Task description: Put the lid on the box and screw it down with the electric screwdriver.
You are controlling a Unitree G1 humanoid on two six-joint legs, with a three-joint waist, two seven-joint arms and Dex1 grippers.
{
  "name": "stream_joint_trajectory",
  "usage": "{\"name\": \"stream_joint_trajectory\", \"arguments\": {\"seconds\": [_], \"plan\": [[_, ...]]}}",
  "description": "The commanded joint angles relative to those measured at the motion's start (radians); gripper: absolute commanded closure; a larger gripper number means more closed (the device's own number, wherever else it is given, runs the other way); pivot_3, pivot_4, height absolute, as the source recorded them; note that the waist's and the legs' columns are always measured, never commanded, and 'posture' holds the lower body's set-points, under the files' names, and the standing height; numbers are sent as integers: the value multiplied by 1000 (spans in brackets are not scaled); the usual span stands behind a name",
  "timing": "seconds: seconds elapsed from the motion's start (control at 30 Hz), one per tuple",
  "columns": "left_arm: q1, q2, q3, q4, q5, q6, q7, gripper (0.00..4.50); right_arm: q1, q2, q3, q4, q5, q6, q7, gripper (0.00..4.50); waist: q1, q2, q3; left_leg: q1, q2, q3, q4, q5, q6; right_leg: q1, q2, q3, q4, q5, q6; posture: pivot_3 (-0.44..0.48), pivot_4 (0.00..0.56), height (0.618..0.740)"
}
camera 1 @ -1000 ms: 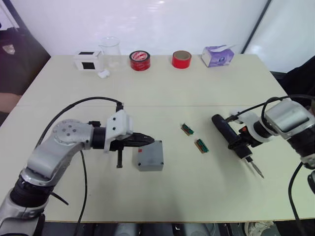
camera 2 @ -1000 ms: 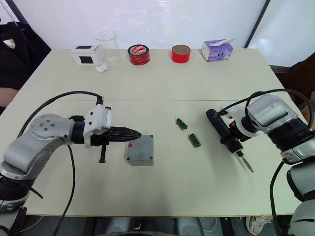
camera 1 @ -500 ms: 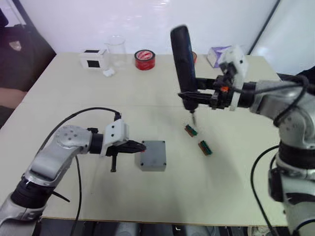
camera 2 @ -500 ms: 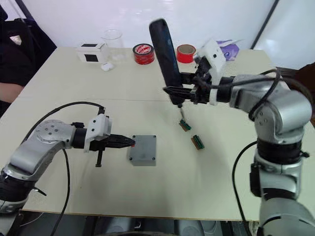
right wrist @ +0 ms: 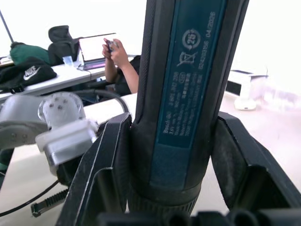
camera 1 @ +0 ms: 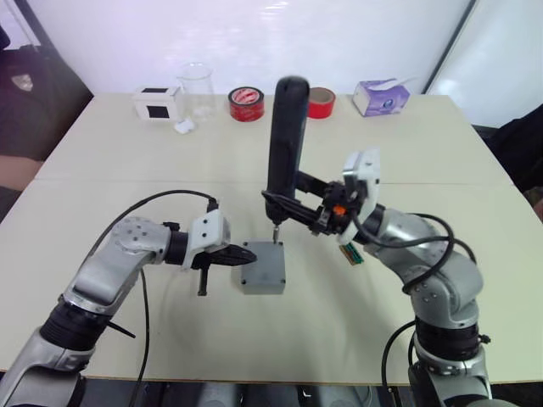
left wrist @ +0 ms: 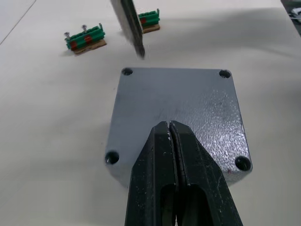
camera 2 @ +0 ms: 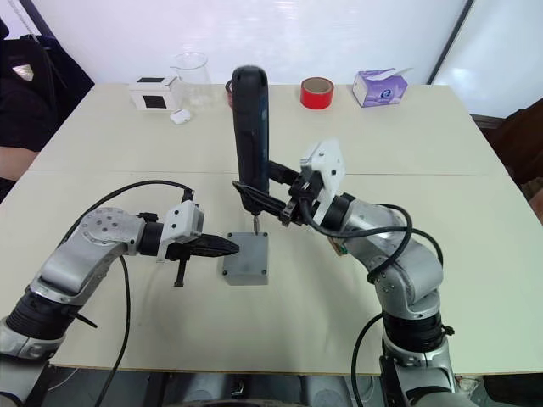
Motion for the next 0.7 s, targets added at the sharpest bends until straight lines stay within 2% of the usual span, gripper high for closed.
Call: {"name": "stream_joint_trajectory", "arguments": {"seconds": [0.03,0.4,0.7], "plan": [[-4,-7,-23,11,30,-13,0,4500,22,-3,21,-9,-49,-125,7,2630,-1,0,0,0,0,0,0,0,0,0,0,0,0,0,0,0,150,739],[5,-10,-30,23,49,-20,-5,4500,63,8,72,51,-136,-282,-4,2630,0,0,0,0,0,0,0,0,0,0,0,0,0,0,0,0,150,739],[12,-2,-25,23,53,-23,-9,4500,75,-13,64,29,-116,-282,1,2630,0,0,0,0,0,0,0,0,0,0,0,0,0,0,0,0,150,739]]}}
